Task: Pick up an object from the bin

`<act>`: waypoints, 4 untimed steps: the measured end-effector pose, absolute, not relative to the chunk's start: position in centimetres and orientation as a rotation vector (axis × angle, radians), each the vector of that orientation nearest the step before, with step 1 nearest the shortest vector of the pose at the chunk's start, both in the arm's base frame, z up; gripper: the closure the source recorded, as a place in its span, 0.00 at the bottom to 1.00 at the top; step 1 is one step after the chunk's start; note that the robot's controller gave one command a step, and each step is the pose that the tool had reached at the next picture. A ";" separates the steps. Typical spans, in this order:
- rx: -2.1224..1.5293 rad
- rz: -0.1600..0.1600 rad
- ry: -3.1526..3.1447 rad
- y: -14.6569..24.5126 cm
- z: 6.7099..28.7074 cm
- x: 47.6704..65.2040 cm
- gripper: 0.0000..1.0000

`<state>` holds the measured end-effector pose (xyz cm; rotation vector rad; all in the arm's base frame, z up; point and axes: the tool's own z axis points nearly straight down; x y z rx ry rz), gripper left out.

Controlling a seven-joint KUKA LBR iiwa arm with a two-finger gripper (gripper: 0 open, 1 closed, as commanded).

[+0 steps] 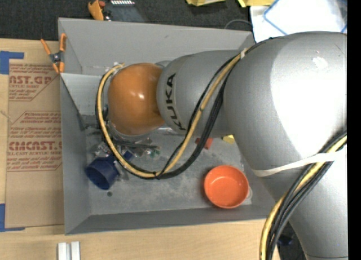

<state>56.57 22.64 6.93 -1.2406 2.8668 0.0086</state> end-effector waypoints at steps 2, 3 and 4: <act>-1.238 0.010 2.870 23.4 13.8 56.9 1.00; -1.260 0.009 2.862 21.9 18.0 55.3 1.00; -1.130 0.016 2.908 23.4 25.9 53.2 1.00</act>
Offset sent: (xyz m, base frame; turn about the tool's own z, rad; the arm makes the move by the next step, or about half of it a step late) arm 0.0057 0.0119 0.1133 0.0028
